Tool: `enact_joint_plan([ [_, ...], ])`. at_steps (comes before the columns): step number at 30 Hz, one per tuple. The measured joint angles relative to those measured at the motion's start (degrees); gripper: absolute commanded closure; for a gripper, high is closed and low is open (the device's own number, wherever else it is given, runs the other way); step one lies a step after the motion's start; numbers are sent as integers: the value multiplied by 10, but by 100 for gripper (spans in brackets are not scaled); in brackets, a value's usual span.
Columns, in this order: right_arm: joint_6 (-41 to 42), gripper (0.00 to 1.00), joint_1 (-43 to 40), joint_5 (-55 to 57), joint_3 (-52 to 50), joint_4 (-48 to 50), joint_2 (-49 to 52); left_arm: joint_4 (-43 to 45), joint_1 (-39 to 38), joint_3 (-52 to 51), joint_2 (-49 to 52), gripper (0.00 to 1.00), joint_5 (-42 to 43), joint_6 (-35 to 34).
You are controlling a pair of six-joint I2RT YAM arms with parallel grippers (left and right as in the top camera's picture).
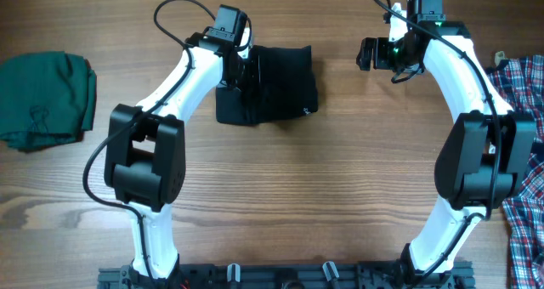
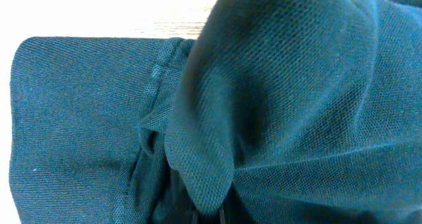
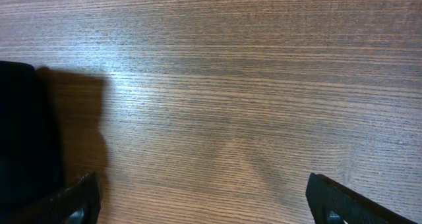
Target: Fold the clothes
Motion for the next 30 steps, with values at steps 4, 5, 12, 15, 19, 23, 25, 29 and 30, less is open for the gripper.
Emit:
enact_joint_plan([
  [4,0,0,0,0,0,0,0,-18,13,0,-39,96,2,0],
  [5,0,0,0,0,0,0,0,-24,15,0,-51,96,2,0],
  [12,0,0,0,16,0,0,0,-68,19,0,-64,96,-30,0],
  [15,0,0,0,27,0,-2,0,-73,19,0,-64,96,-44,0],
  [19,-3,27,-1,25,0,-18,0,-78,19,0,-64,96,-61,0],
  [23,-46,24,18,-154,0,-9,0,-78,19,0,-64,96,-66,0],
  [25,-61,20,42,-186,0,1,0,-78,19,0,-64,96,-66,0],
  [29,-76,20,100,-265,0,32,11,-78,19,0,-64,96,-66,0],
  [30,-76,19,105,-272,0,33,17,-77,19,0,-65,96,-66,0],
])
